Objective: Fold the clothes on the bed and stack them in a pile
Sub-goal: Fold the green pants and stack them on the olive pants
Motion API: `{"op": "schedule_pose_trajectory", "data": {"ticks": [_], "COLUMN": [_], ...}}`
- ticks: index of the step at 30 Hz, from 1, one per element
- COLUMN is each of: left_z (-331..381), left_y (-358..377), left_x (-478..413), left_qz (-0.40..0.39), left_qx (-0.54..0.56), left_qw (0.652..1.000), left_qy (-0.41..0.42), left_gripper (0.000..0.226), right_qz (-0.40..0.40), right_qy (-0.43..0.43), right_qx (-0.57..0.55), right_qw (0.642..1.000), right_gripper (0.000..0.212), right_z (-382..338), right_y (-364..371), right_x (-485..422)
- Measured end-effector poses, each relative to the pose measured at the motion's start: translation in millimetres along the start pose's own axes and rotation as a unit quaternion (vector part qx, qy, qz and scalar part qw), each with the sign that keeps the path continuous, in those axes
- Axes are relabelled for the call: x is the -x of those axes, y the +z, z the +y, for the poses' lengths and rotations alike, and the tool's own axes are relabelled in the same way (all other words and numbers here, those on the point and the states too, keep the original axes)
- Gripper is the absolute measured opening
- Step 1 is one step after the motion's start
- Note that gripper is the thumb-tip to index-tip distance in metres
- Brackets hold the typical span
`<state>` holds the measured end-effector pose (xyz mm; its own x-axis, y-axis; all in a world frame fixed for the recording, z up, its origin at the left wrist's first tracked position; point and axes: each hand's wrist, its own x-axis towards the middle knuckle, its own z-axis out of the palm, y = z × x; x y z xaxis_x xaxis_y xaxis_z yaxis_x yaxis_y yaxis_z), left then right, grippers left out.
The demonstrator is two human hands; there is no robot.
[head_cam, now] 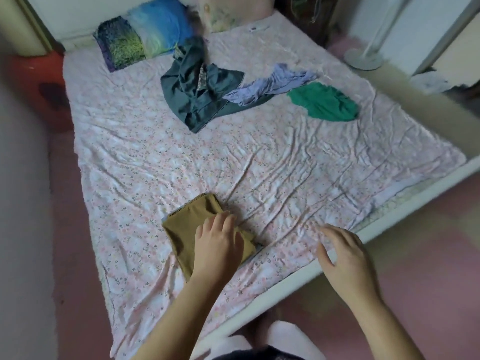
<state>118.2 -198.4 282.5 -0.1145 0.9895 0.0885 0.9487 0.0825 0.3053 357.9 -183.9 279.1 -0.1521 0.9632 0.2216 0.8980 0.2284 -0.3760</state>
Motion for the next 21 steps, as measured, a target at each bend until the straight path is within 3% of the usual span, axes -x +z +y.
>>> {"op": "schedule_pose_trajectory", "data": {"ticks": [8,13,21], "left_z": [80,163,319], "left_y": [7,30,103], "left_x": [-24,-21,-24], "left_qz": [-0.004,0.002,-0.036], "left_qx": [0.039,0.057,0.065], "left_qw": [0.993,0.982,0.987], "left_qy": [0.11,0.179,0.141], "left_gripper": [0.038,0.034,0.039], "right_qz": [0.068,0.1,0.087], "right_qy": [0.077,0.116,0.113], "right_qx": [0.026,0.031,0.036], "right_qw": [0.994,0.988,0.989], "right_gripper": [0.032,0.043,0.039], "right_z": [53,122,294], "right_y": [-50,-81,-152], "right_x": [16,31,47]}}
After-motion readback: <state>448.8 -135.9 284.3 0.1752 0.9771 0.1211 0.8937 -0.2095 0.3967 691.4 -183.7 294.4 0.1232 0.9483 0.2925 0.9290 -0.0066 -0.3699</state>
